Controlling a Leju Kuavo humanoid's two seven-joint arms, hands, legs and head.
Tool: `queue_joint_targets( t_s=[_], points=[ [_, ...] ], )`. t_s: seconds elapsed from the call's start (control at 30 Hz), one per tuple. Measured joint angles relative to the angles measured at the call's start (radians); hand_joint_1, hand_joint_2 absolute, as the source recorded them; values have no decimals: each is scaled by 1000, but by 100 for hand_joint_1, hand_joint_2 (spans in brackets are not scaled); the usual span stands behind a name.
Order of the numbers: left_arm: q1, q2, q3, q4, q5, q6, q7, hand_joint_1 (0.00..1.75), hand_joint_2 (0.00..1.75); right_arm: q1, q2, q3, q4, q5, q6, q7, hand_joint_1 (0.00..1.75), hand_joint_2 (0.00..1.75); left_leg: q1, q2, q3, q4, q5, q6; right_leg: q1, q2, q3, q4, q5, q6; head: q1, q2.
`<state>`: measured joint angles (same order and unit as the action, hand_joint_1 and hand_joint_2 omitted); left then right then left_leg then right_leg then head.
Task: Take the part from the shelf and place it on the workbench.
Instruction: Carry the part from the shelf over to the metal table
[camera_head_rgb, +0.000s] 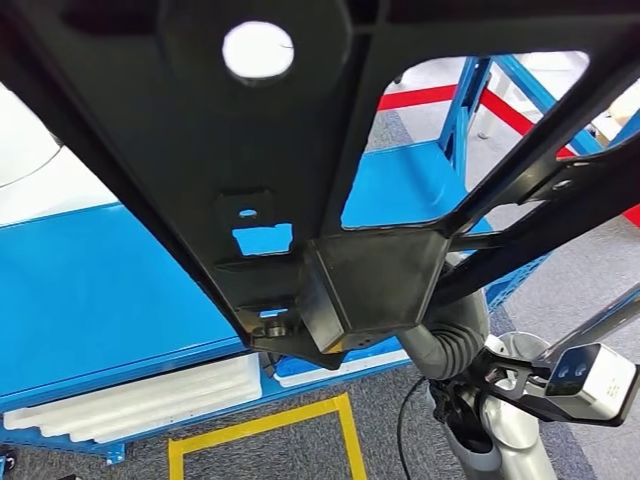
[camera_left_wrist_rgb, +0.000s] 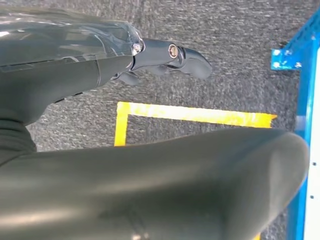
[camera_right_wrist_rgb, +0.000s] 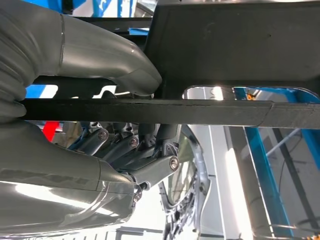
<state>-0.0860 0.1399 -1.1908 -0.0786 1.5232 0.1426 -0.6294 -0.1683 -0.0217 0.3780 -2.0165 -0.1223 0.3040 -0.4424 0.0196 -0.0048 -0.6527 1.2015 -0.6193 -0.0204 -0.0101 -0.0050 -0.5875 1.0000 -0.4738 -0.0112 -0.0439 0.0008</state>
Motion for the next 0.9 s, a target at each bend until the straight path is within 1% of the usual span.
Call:
queue_joint_targets(
  t_s=[0.03, 0.07, 0.1, 0.13, 0.2, 0.23, 0.27, 0.3, 0.33, 0.37, 0.4, 0.43, 0.47, 0.5, 0.53, 0.57, 0.6, 0.63, 0.67, 0.7, 0.73, 0.77, 0.8, 0.83, 0.87, 0.9],
  points=[
    [1, 0, 0, 0, 0, 1, 2, 0, 175, 1, 0, 0, 0, 0, 0, 0, 175, 175, 0, 0, -20, 57, -24, -2, 1, 0, -4, 1, 2, -1, 0, 0],
    [2, 0, 0, 0, 0, 1, 3, 0, 175, 3, 0, 0, 0, 0, 0, 0, 175, 175, 1, 0, -26, 84, -29, -4, 1, -1, -7, 3, 3, -2, 0, 0],
    [2, 0, 0, 0, 0, 1, 4, 0, 175, 4, 0, 0, 0, 0, 0, 0, 175, 175, 2, 0, -17, 78, -19, -5, 1, -1, -10, 6, 4, -1, 0, 0],
    [3, 1, 0, 0, 0, 1, 5, 0, 175, 5, 0, 0, 0, -1, 1, 0, 175, 175, 4, 0, 6, 42, 4, -6, 1, 0, -12, 8, 5, 0, 0, 0],
    [2, 2, 0, 0, 0, 0, 8, 0, 175, 6, 0, 0, 0, -4, 3, 0, 175, 175, 8, 0, 69, -73, 54, -9, 0, 1, -16, 14, 6, 4, 0, 0],
    [1, 2, 0, 0, 0, 0, 10, 0, 175, 6, 0, 0, 0, -7, 5, 1, 175, 175, 9, 0, 96, -124, 70, -9, 2, 2, -19, 20, 7, 8, 0, 0],
    [0, 2, 0, 0, 0, -1, 14, 0, 175, 5, -1, -1, 1, -12, 7, 1, 175, 175, 9, -1, 111, -158, 78, -7, 4, 3, -24, 24, 9, 14, 1, 0],
    [1, 2, 0, 0, 0, -2, 18, 0, 175, 5, -2, 0, 1, -20, 12, 2, 175, 175, 8, -2, 118, -177, 82, -5, 6, 4, -28, 26, 13, 21, 1, 0],
    [2, 2, 0, 0, 0, -2, 21, 0, 175, 5, -3, 0, 1, -28, 16, 3, 175, 175, 6, -3, 115, -177, 84, 0, 7, 5, -31, 27, 17, 28, 2, 0],
    [3, 2, 0, 0, 0, -1, 24, 0, 175, 5, -5, 0, 2, -37, 21, 5, 175, 175, 5, -3, 111, -175, 88, 7, 6, 6, -33, 25, 21, 34, 2, 0],
    [4, 2, 0, 0, 0, -1, 27, 0, 175, 4, -7, 0, 2, -46, 26, 6, 175, 175, 6, -2, 107, -175, 93, 15, 4, 6, -35, 27, 16, 39, 2, 0],
    [3, 2, 0, 0, 0, 0, 29, 0, 175, 3, -11, 0, 3, -52, 29, 6, 175, 175, 6, 0, 102, -176, 99, 24, 3, 6, -40, 40, -2, 44, 2, 0],
    [3, 2, 0, 0, 0, 0, 32, 0, 175, 2, -14, 0, 3, -57, 31, 7, 175, 175, 7, 1, 96, -177, 106, 33, 2, 6, -51, 72, -34, 48, 3, 0],
    [3, 3, 0, 0, 0, 1, 35, 0, 175, 0, -17, 0, 4, -60, 33, 7, 175, 175, 6, 3, 89, -176, 111, 39, 1, 6, -66, 124, -76, 52, 3, 0],
    [3, 3, -1, 0, 0, 2, 38, 0, 175, -1, -20, -1, 5, -62, 33, 7, 175, 175, 4, 4, 81, -176, 117, 44, 1, 5, -85, 191, -120, 54, 3, 0],
    [4, 3, -1, 0, 0, 4, 42, 0, 175, -1, -23, -2, 6, -65, 35, 7, 175, 175, 1, 5, 73, -176, 123, 46, 1, 5, -100, 254, -153, 55, 3, 0],
    [4, 3, -2, 0, 0, 7, 46, 0, 175, -1, -26, -3, 7, -69, 38, 7, 175, 175, -2, 5, 66, -175, 129, 48, 1, 5, -103, 292, -169, 54, 3, 0],
    [5, 2, -4, 0, 0, 10, 49, 0, 175, -1, -29, -4, 8, -74, 41, 6, 175, 175, -6, 5, 59, -175, 134, 49, 2, 6, -88, 294, -166, 51, 3, 0],
    [6, 2, -6, 0, 0, 12, 52, 0, 175, -1, -32, -5, 10, -80, 47, 5, 175, 175, -9, 5, 53, -175, 139, 50, 5, 6, -54, 253, -147, 45, 3, 0],
    [6, 2, -8, 0, 0, 13, 54, 0, 175, -1, -34, -6, 10, -85, 53, 2, 175, 175, -12, 4, 49, -174, 144, 50, 9, 7, -5, 182, -120, 36, 3, 0],
    [6, 1, -11, 0, 0, 14, 55, 0, 175, -2, -36, -6, 11, -90, 58, -1, 175, 175, -15, 4, 45, -175, 148, 49, 14, 7, 45, 104, -102, 23, 3, 0],
    [6, 0, -15, 0, 0, 14, 57, 0, 175, -4, -37, -8, 11, -93, 65, -5, 175, 175, -16, 3, 41, -175, 154, 46, 19, 7, 82, 39, -88, 14, 3, 0],
    [7, 0, -19, 0, 0, 15, 57, 0, 175, -5, -38, -9, 11, -96, 70, -7, 175, 175, -14, 3, 38, -175, 160, 41, 25, 8, 104, -3, -82, 7, 3, 0],
    [7, 0, -22, 0, 0, 15, 56, 0, 175, -7, -38, -11, 11, -97, 76, -9, 175, 175, -11, 3, 35, -177, 166, 35, 29, 9, 110, -20, -81, 3, 3, 0],
    [7, 1, -26, 0, 0, 15, 55, 0, 175, -9, -38, -13, 11, -99, 82, -9, 175, 175, -8, 3, 33, -180, 174, 28, 31, 9, 108, -26, -73, 1, 3, 0],
    [7, 2, -28, 0, 0, 15, 52, 0, 175, -13, -38, -13, 11, -101, 87, -9, 175, 175, -6, 3, 31, -181, 175, 23, 30, 7, 106, -32, -62, -3, 3, 0]
  ],
)
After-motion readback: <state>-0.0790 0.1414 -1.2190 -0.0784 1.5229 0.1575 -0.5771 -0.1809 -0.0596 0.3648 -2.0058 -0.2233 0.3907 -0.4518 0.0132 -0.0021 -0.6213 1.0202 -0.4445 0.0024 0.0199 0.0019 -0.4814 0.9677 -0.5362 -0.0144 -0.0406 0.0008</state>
